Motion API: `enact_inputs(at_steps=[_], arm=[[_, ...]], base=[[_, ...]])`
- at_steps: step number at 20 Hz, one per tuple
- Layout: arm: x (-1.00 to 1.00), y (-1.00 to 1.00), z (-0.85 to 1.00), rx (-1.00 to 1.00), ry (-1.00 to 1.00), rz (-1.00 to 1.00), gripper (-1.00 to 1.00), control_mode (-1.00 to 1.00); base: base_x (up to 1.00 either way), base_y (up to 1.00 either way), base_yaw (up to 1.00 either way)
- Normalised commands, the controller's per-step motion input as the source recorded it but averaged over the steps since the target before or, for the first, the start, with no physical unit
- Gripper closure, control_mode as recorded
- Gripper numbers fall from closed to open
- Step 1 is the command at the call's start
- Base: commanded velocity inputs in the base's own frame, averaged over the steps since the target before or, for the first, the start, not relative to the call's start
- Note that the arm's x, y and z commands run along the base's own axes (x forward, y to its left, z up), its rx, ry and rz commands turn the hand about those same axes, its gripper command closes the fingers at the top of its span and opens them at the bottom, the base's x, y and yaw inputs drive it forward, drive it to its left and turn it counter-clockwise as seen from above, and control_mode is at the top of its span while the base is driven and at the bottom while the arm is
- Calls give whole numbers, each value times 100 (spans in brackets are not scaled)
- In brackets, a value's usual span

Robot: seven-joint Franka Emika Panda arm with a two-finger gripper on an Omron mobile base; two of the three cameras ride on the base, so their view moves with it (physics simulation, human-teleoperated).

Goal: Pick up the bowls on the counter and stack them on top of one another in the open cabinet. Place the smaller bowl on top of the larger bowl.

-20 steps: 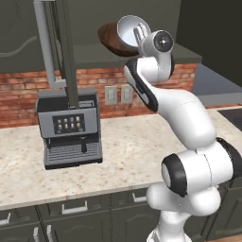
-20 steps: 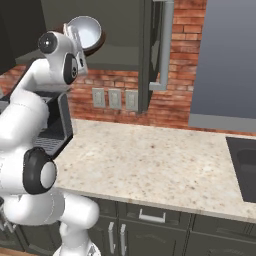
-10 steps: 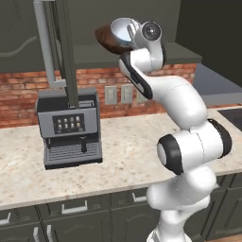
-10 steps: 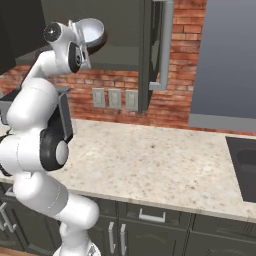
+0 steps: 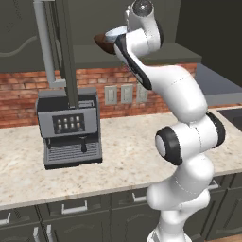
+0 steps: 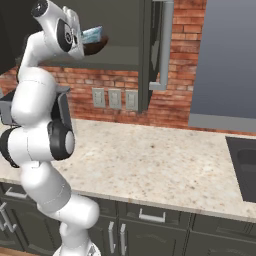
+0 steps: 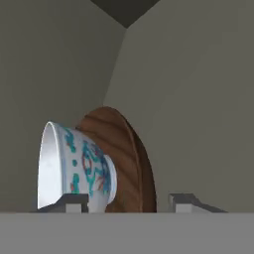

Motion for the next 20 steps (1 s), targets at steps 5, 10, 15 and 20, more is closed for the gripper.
enact_inputs(at_steps=[5, 10, 15, 20], arm=[[-100, -30, 13, 0, -3, 0, -100, -100], [-100, -36, -29, 0, -2, 2, -100, -100], [-100, -29, -76, 2, -5, 0, -100, -100], [-100, -35, -68, 2, -15, 0, -100, -100]], base=[[0, 0, 0], [0, 0, 0], [0, 0, 0], [0, 0, 0]])
